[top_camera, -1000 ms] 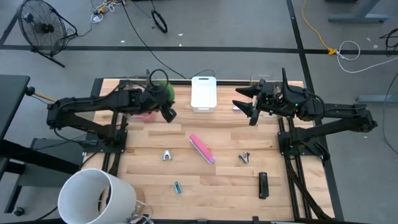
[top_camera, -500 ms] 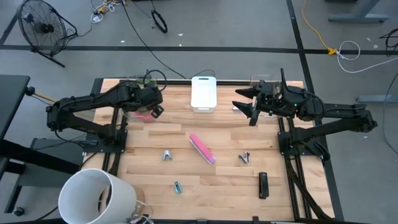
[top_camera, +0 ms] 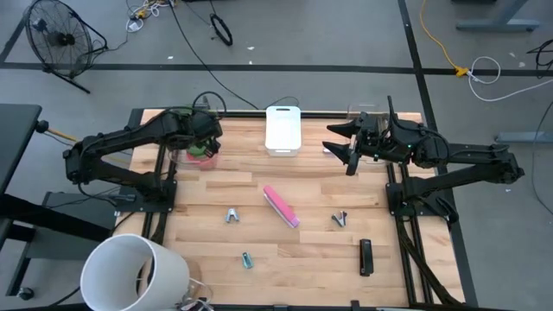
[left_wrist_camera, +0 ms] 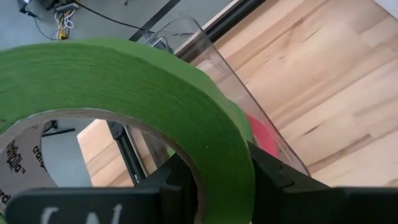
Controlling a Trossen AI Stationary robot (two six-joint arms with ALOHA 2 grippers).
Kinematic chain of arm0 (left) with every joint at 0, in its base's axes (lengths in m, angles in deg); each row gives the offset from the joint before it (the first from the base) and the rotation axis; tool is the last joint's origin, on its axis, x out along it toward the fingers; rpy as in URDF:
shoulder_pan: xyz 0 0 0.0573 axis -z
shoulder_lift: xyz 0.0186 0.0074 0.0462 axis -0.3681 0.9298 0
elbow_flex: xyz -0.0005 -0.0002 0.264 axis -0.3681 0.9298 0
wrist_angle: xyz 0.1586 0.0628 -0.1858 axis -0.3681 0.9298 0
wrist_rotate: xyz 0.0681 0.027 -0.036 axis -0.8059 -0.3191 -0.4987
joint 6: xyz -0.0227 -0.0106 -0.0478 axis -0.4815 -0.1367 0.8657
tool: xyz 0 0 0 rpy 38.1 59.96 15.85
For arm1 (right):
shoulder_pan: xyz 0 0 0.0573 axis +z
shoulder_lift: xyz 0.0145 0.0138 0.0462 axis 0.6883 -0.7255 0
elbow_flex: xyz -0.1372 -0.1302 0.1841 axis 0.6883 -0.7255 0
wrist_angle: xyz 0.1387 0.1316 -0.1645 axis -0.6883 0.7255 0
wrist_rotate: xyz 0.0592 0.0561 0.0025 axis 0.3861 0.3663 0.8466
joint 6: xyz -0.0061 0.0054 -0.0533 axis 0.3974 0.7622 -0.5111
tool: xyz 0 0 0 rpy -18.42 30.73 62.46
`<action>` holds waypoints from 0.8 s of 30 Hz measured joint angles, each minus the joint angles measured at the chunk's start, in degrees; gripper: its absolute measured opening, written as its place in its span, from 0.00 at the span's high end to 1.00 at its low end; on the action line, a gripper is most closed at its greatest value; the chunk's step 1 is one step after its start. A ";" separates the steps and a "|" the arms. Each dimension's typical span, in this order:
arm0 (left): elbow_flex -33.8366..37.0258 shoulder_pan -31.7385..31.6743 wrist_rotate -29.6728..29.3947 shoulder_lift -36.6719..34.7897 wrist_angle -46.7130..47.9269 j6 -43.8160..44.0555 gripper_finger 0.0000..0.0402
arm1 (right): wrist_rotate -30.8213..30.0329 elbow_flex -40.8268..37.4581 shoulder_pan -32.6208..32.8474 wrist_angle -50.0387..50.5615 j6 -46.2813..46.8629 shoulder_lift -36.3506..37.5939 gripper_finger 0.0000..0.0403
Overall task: Pick and place Stapler, Stapler remover, tape
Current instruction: Put the green tape into the left transparent bin
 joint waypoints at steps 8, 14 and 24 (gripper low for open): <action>0.02 -2.25 0.16 0.00 0.02 0.02 0.75 | 0.00 0.00 0.00 -0.02 -0.02 0.00 0.31; 1.41 -2.46 0.16 -0.02 0.15 3.12 0.75 | 0.02 0.00 0.00 -0.02 -0.02 -0.02 0.31; 13.00 -2.38 0.17 0.02 -9.15 4.88 0.75 | 0.02 0.00 -0.02 -0.02 -0.25 -0.02 0.31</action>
